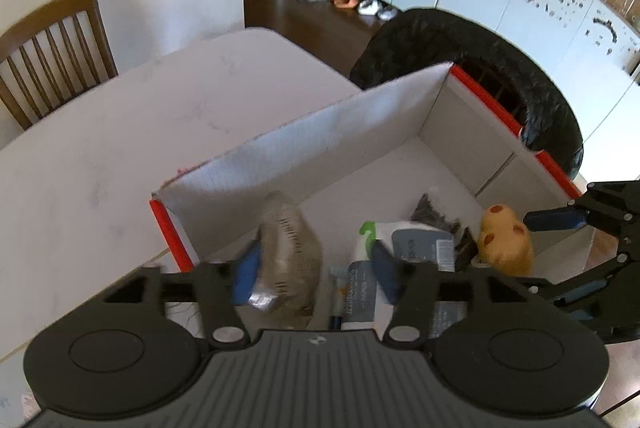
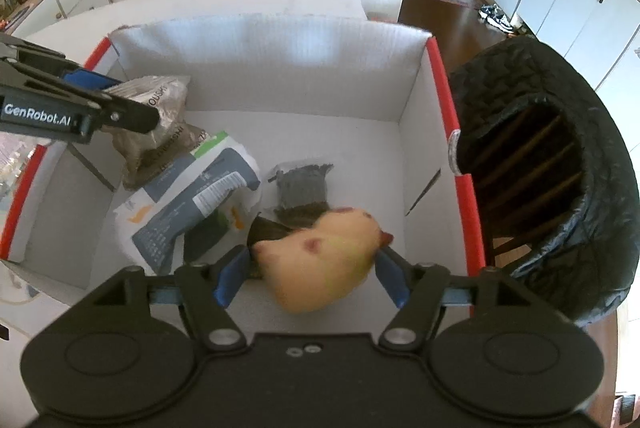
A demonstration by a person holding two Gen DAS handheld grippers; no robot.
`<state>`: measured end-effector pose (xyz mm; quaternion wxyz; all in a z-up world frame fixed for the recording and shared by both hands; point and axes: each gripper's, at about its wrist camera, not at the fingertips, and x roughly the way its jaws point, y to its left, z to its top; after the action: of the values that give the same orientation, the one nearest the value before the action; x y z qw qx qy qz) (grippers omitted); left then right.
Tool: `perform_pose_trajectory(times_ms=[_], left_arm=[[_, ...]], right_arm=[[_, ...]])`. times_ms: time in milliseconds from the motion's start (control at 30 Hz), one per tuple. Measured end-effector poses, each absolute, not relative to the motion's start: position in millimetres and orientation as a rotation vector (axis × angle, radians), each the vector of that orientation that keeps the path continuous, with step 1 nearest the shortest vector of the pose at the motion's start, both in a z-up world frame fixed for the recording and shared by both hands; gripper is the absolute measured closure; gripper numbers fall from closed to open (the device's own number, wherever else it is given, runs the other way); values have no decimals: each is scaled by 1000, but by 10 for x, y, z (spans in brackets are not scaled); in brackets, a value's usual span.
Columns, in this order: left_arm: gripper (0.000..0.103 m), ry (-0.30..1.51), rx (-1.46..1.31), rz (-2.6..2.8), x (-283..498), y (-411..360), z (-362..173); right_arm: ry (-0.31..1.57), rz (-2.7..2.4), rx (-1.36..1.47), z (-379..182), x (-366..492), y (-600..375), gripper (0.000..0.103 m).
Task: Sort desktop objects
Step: 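Lower and release the foil bag and peach toy into the red box, then move both grippers back over the remaining snacks on the table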
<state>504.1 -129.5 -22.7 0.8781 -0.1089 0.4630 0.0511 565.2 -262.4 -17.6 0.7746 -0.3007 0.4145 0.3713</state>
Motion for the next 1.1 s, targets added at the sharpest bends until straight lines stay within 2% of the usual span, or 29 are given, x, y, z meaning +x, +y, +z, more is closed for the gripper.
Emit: perform_pose_trajectory(times_ms=[767,833,1033,1100], left_arm=[[38,852,-285,-40,4472,-1380,267],[32,838,-288,-48,4396,-1384,295],[31,806,-304,-72,4161,-1373,387],[27,799,-301,-74,4081,-1367,408]], right_arm=[[820,867,-529,408,5169,-2878,30],[814,877,-514,450,5096,-2883,30],[797,904,-488,511,4839,-2882,29],[793,911,-483,520,4755,-2880,28]])
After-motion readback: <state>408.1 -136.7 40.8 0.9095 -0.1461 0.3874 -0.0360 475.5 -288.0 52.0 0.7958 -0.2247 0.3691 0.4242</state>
